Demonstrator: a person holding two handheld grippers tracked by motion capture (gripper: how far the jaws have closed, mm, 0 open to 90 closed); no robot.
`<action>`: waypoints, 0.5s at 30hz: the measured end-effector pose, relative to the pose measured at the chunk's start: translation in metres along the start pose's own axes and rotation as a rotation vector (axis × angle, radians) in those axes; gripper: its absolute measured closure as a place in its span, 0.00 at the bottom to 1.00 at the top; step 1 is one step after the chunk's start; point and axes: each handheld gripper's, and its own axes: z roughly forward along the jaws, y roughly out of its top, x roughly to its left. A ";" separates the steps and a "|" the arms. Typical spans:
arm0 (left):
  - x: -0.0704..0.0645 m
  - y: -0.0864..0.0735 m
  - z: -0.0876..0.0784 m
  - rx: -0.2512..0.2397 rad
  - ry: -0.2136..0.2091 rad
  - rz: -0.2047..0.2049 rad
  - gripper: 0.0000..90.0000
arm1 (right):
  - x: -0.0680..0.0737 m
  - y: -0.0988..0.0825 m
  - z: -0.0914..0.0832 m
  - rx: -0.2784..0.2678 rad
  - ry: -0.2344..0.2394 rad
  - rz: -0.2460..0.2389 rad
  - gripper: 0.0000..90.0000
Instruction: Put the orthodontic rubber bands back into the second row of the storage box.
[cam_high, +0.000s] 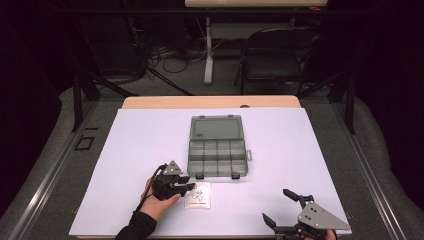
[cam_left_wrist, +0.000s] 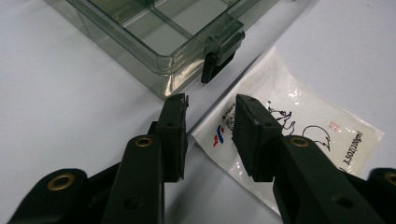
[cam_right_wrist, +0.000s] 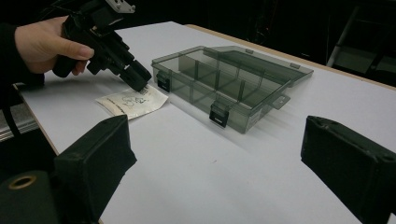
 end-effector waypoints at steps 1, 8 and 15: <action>0.000 0.000 0.000 0.001 0.004 0.004 0.74 | 0.000 0.000 0.000 0.000 0.000 0.000 0.09; -0.003 0.000 -0.001 0.017 0.024 0.031 0.86 | 0.000 0.000 0.000 0.010 0.002 0.000 0.09; -0.005 0.000 -0.003 0.031 0.022 0.052 0.96 | 0.000 0.000 0.000 0.007 0.003 0.001 0.09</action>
